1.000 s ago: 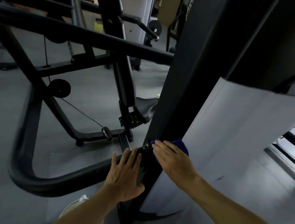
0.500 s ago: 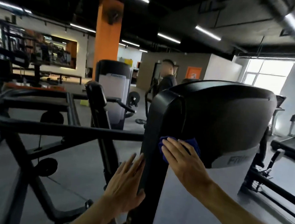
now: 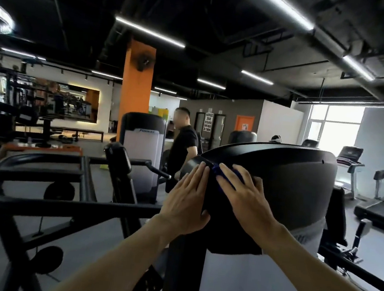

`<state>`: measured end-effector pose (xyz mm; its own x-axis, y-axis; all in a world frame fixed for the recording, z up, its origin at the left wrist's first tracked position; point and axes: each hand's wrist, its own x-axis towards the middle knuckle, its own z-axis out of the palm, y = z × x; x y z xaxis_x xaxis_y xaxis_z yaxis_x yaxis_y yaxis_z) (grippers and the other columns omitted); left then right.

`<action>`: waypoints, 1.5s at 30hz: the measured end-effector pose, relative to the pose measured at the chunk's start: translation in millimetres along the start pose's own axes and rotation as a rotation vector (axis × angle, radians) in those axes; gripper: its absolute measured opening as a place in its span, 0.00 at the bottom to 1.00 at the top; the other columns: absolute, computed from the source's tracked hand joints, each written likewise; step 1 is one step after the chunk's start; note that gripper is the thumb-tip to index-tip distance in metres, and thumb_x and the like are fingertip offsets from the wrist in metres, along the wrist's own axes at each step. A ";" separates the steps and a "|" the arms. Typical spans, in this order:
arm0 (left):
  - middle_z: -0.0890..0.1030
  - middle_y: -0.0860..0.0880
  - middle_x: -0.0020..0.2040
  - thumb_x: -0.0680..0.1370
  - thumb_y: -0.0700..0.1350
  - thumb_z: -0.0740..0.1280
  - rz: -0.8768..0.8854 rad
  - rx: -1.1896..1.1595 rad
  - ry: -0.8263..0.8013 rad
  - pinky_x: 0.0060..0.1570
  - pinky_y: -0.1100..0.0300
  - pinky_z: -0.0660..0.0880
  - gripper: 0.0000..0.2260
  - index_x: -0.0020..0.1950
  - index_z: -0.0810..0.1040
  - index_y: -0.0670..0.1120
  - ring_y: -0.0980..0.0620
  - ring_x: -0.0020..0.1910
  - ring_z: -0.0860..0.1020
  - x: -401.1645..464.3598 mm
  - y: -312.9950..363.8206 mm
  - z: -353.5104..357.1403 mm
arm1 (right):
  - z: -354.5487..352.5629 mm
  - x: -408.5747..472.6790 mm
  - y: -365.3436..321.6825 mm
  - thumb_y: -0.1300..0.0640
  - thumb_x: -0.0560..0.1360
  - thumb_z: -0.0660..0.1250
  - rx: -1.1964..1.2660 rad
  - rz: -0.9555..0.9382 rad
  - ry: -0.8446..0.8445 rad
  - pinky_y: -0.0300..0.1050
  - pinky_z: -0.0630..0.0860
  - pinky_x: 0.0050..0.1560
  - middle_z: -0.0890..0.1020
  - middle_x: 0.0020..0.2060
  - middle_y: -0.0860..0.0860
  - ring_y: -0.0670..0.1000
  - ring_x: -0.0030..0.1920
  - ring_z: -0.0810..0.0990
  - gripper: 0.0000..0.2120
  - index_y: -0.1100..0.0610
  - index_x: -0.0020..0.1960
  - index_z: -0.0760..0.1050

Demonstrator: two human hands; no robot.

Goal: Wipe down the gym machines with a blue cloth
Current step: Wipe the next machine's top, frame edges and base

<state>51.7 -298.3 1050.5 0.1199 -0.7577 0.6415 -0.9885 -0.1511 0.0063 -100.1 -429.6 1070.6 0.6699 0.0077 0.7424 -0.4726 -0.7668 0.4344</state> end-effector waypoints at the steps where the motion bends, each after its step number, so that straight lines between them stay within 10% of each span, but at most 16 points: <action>1: 0.35 0.45 0.84 0.80 0.56 0.64 0.004 0.020 0.001 0.83 0.52 0.42 0.47 0.83 0.32 0.43 0.50 0.83 0.35 -0.1 -0.9 3.0 | 2.8 -2.3 -2.4 0.57 0.75 0.72 0.020 0.008 0.000 0.64 0.75 0.59 0.66 0.78 0.54 0.60 0.75 0.67 0.27 0.58 0.74 0.72; 6: 0.39 0.43 0.85 0.77 0.58 0.64 0.023 0.083 0.048 0.83 0.51 0.40 0.48 0.84 0.36 0.41 0.48 0.84 0.37 0.0 -3.1 12.5 | 6.9 -2.5 -24.0 0.52 0.79 0.56 0.116 0.100 0.034 0.59 0.75 0.64 0.65 0.79 0.54 0.58 0.76 0.66 0.28 0.62 0.75 0.70; 17: 0.34 0.45 0.84 0.78 0.56 0.64 0.007 0.086 0.030 0.82 0.52 0.38 0.48 0.83 0.33 0.43 0.51 0.82 0.32 -2.1 -2.5 5.7 | 15.1 16.3 -21.6 0.62 0.74 0.75 0.154 0.096 0.198 0.53 0.81 0.60 0.78 0.63 0.59 0.59 0.64 0.75 0.27 0.66 0.70 0.73; 45: 0.31 0.45 0.83 0.78 0.56 0.61 0.015 0.206 -0.012 0.81 0.51 0.35 0.47 0.83 0.31 0.43 0.50 0.81 0.29 -2.9 -3.8 0.4 | 5.2 37.4 -20.2 0.62 0.72 0.79 0.162 0.166 0.178 0.57 0.80 0.60 0.74 0.63 0.58 0.61 0.65 0.75 0.22 0.65 0.63 0.77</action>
<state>55.2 -295.8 1048.3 0.1072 -0.7683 0.6311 -0.9505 -0.2654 -0.1616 -62.5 -417.2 1087.0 0.4730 -0.0252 0.8807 -0.4605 -0.8592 0.2228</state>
